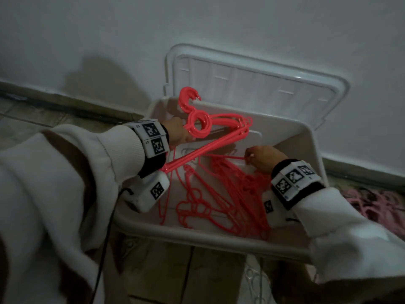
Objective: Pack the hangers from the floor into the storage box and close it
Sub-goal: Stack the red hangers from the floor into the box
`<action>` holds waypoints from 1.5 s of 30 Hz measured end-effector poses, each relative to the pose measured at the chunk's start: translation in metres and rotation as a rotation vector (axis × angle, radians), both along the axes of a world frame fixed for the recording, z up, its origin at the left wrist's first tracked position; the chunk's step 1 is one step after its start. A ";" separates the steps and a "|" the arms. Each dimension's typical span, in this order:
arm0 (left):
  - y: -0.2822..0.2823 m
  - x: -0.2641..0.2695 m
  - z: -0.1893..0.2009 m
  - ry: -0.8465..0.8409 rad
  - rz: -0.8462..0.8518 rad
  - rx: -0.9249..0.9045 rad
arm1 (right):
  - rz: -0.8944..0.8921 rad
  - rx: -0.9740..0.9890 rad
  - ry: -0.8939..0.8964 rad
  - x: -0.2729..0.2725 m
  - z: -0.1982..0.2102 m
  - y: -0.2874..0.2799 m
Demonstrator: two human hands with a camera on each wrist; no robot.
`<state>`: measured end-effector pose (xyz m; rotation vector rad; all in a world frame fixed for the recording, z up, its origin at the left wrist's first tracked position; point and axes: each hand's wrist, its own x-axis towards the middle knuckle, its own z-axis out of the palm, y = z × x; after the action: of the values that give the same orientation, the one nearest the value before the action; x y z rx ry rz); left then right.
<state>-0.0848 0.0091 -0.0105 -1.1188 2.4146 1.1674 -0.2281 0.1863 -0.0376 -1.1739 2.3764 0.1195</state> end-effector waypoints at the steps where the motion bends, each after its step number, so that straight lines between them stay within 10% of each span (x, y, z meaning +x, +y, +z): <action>1: 0.001 0.000 0.001 0.004 -0.006 0.002 | 0.000 -0.002 0.003 -0.004 0.009 0.009; 17: 0.013 0.000 0.003 0.009 0.053 0.034 | -0.207 -0.195 -0.523 -0.034 0.063 0.099; 25: 0.013 0.003 -0.011 0.045 0.005 0.118 | -0.552 -0.633 -0.857 -0.011 0.056 0.068; 36: 0.022 0.012 -0.011 0.168 0.185 0.539 | -0.609 -0.316 -1.327 0.060 0.007 -0.008; 45: 0.005 0.025 -0.010 0.113 0.221 0.238 | -0.589 -0.285 -1.510 0.063 0.006 -0.026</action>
<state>-0.0597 0.0137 -0.0203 -1.2968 2.1962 1.5799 -0.1647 0.1607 -0.0313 -0.2754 1.2150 -0.9624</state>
